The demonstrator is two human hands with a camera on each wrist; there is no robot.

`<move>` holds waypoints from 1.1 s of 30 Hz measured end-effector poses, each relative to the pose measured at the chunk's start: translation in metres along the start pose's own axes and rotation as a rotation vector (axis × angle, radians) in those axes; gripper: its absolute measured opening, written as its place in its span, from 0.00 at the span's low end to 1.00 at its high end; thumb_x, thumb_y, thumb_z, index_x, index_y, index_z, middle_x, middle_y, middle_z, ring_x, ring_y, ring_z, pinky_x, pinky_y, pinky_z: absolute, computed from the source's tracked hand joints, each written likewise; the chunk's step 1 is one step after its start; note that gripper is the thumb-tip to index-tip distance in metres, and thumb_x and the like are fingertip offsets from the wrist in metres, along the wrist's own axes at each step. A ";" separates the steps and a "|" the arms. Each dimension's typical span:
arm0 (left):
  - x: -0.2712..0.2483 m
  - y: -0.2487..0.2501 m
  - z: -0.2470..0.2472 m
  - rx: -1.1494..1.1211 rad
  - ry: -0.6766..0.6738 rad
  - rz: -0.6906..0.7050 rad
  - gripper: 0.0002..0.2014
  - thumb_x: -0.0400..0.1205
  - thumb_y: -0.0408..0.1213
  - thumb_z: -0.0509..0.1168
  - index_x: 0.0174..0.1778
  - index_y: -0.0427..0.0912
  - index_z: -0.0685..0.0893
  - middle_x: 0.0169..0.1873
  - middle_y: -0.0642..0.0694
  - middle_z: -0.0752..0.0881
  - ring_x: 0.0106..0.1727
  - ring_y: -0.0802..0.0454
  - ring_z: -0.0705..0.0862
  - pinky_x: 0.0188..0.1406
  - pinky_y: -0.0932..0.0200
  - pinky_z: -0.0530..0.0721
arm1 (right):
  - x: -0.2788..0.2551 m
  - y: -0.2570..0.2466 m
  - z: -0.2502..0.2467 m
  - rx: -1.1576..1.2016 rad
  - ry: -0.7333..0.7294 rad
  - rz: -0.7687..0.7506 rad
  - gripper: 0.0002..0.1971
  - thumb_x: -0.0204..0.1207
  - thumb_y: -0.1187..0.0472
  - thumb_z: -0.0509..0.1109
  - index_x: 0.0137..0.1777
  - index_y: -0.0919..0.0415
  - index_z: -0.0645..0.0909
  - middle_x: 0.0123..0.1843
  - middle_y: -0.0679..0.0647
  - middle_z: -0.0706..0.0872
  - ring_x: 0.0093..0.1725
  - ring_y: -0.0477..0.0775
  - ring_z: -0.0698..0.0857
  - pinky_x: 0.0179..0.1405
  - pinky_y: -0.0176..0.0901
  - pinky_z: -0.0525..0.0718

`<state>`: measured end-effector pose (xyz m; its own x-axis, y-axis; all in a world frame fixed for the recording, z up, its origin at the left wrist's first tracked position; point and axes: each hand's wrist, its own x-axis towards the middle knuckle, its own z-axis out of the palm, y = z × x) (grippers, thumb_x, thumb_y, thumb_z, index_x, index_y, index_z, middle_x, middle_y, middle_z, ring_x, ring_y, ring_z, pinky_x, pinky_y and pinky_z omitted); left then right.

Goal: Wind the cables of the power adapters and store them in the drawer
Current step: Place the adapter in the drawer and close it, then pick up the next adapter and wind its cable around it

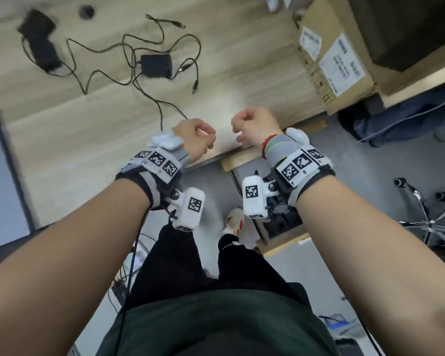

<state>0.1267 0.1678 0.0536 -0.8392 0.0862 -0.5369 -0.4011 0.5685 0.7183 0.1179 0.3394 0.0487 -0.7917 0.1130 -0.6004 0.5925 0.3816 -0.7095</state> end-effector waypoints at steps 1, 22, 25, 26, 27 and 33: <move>0.001 -0.002 -0.021 -0.013 0.035 -0.001 0.02 0.80 0.36 0.69 0.46 0.48 0.85 0.30 0.51 0.89 0.28 0.56 0.83 0.29 0.63 0.81 | 0.000 -0.020 0.010 -0.013 -0.022 -0.013 0.07 0.75 0.65 0.67 0.38 0.54 0.82 0.38 0.53 0.88 0.28 0.53 0.87 0.31 0.43 0.86; 0.087 -0.097 -0.281 -0.196 0.192 -0.189 0.03 0.80 0.32 0.68 0.43 0.45 0.85 0.29 0.49 0.83 0.26 0.55 0.77 0.17 0.72 0.70 | 0.178 -0.176 0.215 -0.702 0.140 0.131 0.29 0.69 0.44 0.65 0.71 0.49 0.71 0.74 0.55 0.65 0.66 0.68 0.78 0.66 0.64 0.79; 0.097 -0.105 -0.288 -0.182 0.170 -0.197 0.02 0.80 0.33 0.68 0.45 0.45 0.85 0.31 0.49 0.84 0.27 0.56 0.78 0.17 0.73 0.71 | 0.205 -0.159 0.220 -0.699 0.135 0.164 0.31 0.67 0.43 0.64 0.72 0.45 0.69 0.75 0.53 0.62 0.65 0.67 0.80 0.66 0.64 0.79; 0.099 -0.105 -0.290 -0.179 0.165 -0.197 0.02 0.80 0.34 0.67 0.45 0.45 0.85 0.31 0.50 0.84 0.27 0.56 0.78 0.17 0.73 0.71 | 0.205 -0.157 0.221 -0.725 0.116 0.163 0.31 0.67 0.42 0.63 0.72 0.43 0.69 0.75 0.52 0.62 0.65 0.67 0.80 0.67 0.64 0.78; 0.103 -0.107 -0.291 -0.179 0.157 -0.198 0.02 0.80 0.34 0.67 0.45 0.45 0.85 0.30 0.50 0.84 0.27 0.56 0.78 0.16 0.73 0.71 | 0.200 -0.162 0.222 -0.749 0.102 0.163 0.30 0.67 0.41 0.63 0.72 0.42 0.70 0.75 0.52 0.62 0.65 0.66 0.80 0.67 0.62 0.78; 0.106 -0.097 -0.288 -0.165 0.122 -0.188 0.03 0.80 0.35 0.68 0.46 0.45 0.86 0.31 0.51 0.85 0.30 0.55 0.81 0.26 0.66 0.75 | 0.181 -0.159 0.208 -0.889 0.066 0.193 0.20 0.68 0.54 0.68 0.61 0.42 0.73 0.59 0.51 0.64 0.46 0.65 0.82 0.56 0.61 0.85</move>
<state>-0.0287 -0.1137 0.0544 -0.7787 -0.1130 -0.6172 -0.5998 0.4229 0.6793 -0.0891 0.1087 -0.0237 -0.7137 0.2905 -0.6374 0.4046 0.9138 -0.0364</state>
